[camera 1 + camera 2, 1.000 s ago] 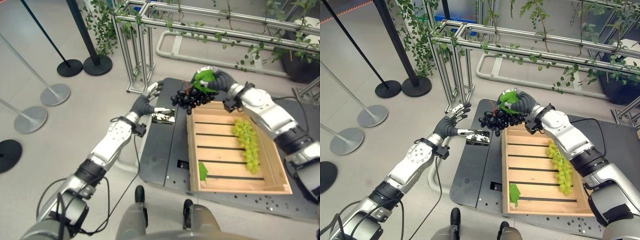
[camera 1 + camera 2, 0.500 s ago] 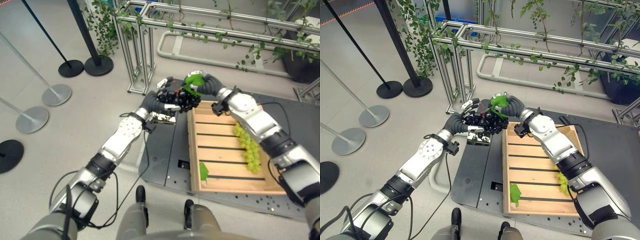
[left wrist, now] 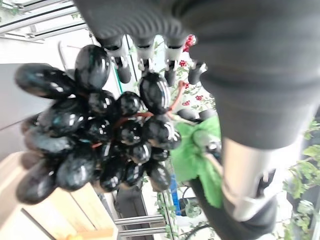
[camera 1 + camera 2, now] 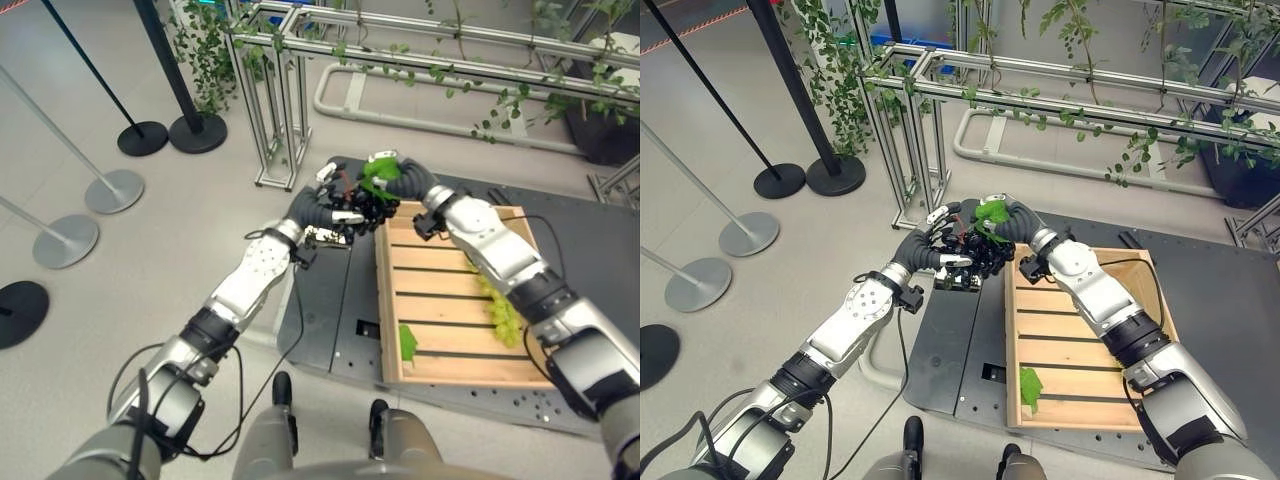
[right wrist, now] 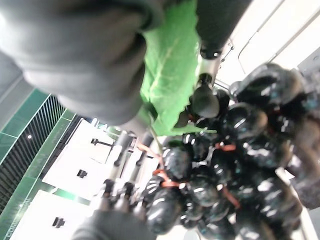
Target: Pick up the fruits from the basket on one side to the basket on the other side
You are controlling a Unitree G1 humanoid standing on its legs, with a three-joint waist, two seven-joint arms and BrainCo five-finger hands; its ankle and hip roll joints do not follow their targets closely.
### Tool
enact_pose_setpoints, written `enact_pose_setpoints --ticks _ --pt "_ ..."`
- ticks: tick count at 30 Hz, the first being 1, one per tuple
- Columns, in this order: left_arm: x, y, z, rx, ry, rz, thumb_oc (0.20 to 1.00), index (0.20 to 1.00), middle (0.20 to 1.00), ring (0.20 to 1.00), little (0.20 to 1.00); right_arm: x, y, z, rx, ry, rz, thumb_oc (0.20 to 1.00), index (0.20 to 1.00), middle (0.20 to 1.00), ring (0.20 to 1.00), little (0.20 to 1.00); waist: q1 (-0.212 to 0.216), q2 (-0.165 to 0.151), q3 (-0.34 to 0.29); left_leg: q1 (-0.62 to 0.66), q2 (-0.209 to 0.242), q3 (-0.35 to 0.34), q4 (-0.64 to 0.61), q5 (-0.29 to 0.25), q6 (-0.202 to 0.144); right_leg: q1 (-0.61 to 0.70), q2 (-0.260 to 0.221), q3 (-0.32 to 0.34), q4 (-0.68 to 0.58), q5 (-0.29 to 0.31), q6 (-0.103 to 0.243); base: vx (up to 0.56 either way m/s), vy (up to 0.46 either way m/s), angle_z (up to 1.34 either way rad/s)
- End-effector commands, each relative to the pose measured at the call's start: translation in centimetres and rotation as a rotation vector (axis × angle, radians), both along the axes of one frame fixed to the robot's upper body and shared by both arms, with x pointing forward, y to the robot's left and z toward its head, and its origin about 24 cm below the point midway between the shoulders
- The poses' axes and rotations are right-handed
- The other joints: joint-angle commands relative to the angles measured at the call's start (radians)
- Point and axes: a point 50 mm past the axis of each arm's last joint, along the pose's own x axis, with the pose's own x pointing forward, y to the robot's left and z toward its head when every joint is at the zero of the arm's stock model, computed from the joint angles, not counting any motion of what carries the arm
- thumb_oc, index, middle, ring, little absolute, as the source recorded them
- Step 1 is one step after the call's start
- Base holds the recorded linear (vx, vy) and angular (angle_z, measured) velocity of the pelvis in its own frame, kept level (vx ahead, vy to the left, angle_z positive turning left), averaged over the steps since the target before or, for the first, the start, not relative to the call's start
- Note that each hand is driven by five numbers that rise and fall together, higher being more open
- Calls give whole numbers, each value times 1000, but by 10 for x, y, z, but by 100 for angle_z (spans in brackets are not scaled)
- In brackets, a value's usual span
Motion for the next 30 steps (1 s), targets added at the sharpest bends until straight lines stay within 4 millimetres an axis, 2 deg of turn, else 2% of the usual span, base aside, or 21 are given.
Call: enact_pose_setpoints --ticks 1,10,18,25,30 --pt "3 -15 16 39 -101 -17 1000 1000 1000 1000 1000 -13 12 49 103 -231 67 200 200 200 200 200 -10 -16 -53 -12 10 -54 153 -223 -3 22 -38 29 -141 77 59 0 0 0" --pt "9 -22 5 178 -67 -23 1000 1000 1000 1000 1000 -11 19 54 24 -266 53 200 200 200 200 200 -15 -12 -55 -8 10 -53 156 -226 -1 25 -34 32 -139 73 58 0 0 0" --pt "19 -29 -11 308 -18 1 1000 1000 1000 1000 1000 -13 46 63 -25 -297 126 200 200 200 200 200 -20 -8 -59 -5 12 -51 156 -229 -1 26 -33 38 -138 71 56 0 0 0" --pt "24 -25 -12 256 -2 79 1000 1000 1000 1000 1000 -19 61 66 7 -322 166 200 200 200 200 200 -24 -6 -59 -4 10 -49 158 -230 -1 25 -34 38 -137 71 56 0 0 0" --pt "27 -22 -8 109 7 170 1000 1000 1000 1000 1000 -28 74 68 51 -370 189 200 200 200 200 200 -26 -8 -58 -4 12 -47 158 -228 -1 26 -33 38 -135 72 55 0 0 0"
